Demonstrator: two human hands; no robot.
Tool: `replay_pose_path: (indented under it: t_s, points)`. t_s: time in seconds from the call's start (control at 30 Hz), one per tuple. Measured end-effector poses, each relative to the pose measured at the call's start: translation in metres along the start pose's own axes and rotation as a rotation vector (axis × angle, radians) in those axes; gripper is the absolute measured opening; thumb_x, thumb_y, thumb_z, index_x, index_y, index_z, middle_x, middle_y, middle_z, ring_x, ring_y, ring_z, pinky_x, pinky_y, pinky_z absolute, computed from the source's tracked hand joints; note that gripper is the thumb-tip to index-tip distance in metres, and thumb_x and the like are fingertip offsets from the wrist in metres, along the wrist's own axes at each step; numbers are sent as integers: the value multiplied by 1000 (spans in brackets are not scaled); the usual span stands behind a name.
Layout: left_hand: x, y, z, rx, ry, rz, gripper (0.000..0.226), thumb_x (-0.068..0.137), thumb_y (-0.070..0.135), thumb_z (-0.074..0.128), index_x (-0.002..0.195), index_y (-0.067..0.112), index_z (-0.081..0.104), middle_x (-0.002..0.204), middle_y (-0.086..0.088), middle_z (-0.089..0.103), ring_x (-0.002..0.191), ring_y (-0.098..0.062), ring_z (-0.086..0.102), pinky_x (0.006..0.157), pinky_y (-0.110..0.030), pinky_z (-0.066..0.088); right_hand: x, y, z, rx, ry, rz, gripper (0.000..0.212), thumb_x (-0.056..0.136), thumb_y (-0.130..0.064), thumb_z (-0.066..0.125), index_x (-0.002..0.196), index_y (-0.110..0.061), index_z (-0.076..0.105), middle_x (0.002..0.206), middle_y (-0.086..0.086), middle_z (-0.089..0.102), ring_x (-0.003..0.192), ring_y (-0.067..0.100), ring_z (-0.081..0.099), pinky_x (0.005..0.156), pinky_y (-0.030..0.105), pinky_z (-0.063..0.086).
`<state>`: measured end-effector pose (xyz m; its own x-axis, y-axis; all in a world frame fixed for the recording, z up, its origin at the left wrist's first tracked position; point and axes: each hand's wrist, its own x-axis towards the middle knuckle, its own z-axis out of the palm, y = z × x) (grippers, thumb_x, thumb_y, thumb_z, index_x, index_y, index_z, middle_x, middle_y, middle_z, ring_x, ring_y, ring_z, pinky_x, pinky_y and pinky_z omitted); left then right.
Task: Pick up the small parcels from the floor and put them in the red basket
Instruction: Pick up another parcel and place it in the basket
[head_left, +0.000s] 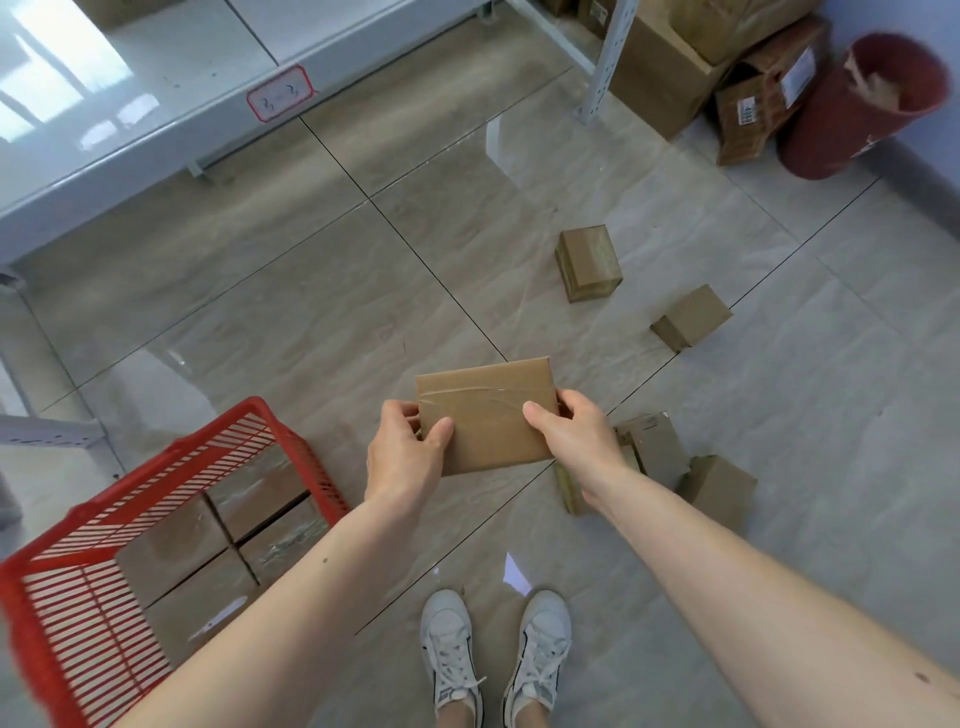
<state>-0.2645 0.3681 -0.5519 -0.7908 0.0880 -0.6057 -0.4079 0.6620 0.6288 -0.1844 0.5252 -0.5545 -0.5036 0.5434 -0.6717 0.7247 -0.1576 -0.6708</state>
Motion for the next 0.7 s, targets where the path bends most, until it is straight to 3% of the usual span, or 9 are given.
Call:
replay_pose_path:
  t_s: [0.2, 0.4, 0.53, 0.7]
  points:
    - [-18, -9, -16, -31, 10, -17, 45, 86, 34, 67, 124, 19, 48, 131, -3, 60, 121, -17, 56, 101, -39, 46, -19, 2, 8, -46, 16, -23, 42, 78, -41, 69, 117, -25, 61, 107, -5, 68, 99, 16, 66, 93, 40, 53]
    - [-39, -23, -30, -66, 32, -31, 59, 86, 34, 68, 136, 18, 41, 136, -5, 55, 124, -16, 52, 97, -32, 44, -39, 4, 15, -18, -39, -50, 30, 85, -28, 69, 113, -23, 59, 101, -2, 64, 98, 18, 65, 92, 37, 53]
    - [-53, -34, -44, -83, 55, -54, 63, 83, 34, 72, 136, 18, 42, 134, -3, 57, 121, -15, 55, 100, -35, 46, -52, 5, 24, -39, -72, -75, 26, 85, -29, 68, 109, -25, 57, 101, -3, 65, 97, 18, 66, 91, 38, 54]
    - [-61, -51, -72, -120, 79, -73, 69, 78, 34, 76, 136, 20, 41, 132, -1, 59, 115, -17, 60, 98, -42, 49, -68, 0, 48, -104, -93, -105, 36, 84, -34, 68, 117, -21, 60, 109, -1, 66, 100, 17, 65, 91, 36, 53]
